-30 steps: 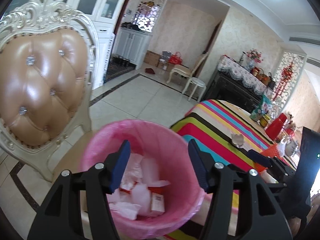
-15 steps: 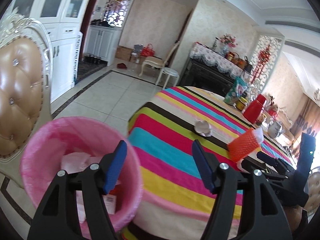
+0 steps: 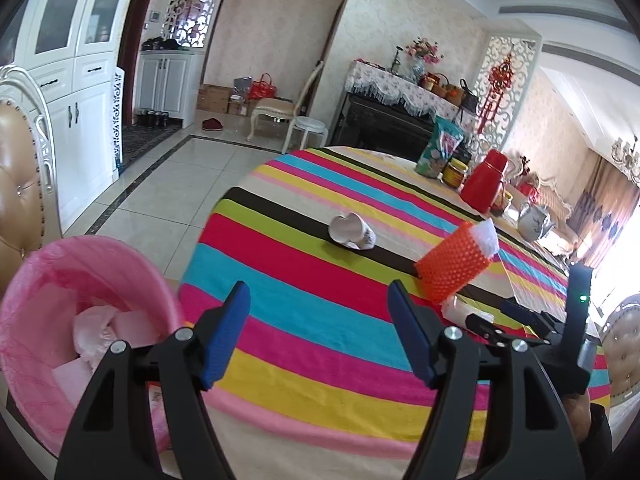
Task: Collect trash
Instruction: 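Return to the table and grasp the white paper roll with the right tool, then grasp the orange foam net with the left tool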
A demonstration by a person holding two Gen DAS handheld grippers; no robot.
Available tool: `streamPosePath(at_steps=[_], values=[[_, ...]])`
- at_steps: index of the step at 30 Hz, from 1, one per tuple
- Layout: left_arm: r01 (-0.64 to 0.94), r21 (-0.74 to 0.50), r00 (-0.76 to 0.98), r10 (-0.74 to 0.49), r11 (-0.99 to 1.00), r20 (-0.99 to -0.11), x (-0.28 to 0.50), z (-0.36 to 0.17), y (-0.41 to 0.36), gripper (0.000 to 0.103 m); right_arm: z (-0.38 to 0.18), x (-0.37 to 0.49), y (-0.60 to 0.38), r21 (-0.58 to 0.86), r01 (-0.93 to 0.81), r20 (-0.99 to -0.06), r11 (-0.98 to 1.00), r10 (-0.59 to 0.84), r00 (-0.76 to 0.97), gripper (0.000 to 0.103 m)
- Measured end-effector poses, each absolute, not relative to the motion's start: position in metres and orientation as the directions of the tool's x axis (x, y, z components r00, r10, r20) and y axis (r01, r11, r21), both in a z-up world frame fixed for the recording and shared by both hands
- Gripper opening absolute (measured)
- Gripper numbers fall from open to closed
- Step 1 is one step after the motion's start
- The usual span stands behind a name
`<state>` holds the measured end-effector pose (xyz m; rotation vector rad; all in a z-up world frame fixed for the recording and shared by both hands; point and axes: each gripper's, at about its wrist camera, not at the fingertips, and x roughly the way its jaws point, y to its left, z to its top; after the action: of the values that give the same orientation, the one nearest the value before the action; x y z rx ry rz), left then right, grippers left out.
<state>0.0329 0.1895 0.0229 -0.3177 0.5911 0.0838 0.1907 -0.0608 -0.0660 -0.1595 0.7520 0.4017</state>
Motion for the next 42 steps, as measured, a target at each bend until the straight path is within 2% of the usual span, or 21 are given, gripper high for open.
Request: streamPosePath(at_steps=[14, 16, 20, 25, 30, 35, 38, 42], values=[[-0.102, -0.223, 0.804, -0.052, 0.970, -0.593, 0.079, 0.016, 0.142, 0.069, -0.104, 0.236, -0.078, -0.061, -0.440, -0.785, 0.896, 0.229, 0.576, 0.082], [-0.093, -0.216, 0.801, -0.056, 0.972, -0.596, 0.085, 0.015, 0.137, 0.069, -0.107, 0.239, -0.079, -0.070, -0.434, -0.790, 0.898, 0.216, 0.574, 0.074], [-0.072, -0.209, 0.797, -0.070, 0.975, -0.600, 0.098, 0.013, 0.124, 0.069, -0.111, 0.247, -0.082, -0.064, -0.427, -0.803, 0.902, 0.207, 0.559, 0.067], [-0.032, -0.203, 0.789, -0.100, 0.979, -0.607, 0.119, 0.008, 0.104, 0.069, -0.114, 0.252, -0.084, -0.002, -0.426, -0.813, 0.905, 0.246, 0.527, 0.040], [0.024, -0.196, 0.781, -0.141, 0.980, -0.609, 0.146, 0.000, 0.081, 0.069, -0.107, 0.250, -0.089, 0.035, -0.422, -0.803, 0.906, 0.277, 0.528, 0.028], [0.098, -0.193, 0.763, -0.198, 0.976, -0.615, 0.184, -0.016, 0.055, 0.069, -0.097, 0.249, -0.094, 0.050, -0.418, -0.790, 0.907, 0.291, 0.539, 0.026], [0.062, -0.193, 0.744, -0.174, 0.979, -0.646, 0.209, -0.028, 0.055, 0.067, -0.089, 0.247, -0.097, 0.055, -0.416, -0.781, 0.907, 0.299, 0.549, 0.025], [0.010, -0.252, 0.730, -0.179, 0.968, -0.660, 0.227, -0.038, 0.066, 0.067, -0.073, 0.243, -0.105, 0.071, -0.413, -0.758, 0.908, 0.318, 0.570, 0.025]])
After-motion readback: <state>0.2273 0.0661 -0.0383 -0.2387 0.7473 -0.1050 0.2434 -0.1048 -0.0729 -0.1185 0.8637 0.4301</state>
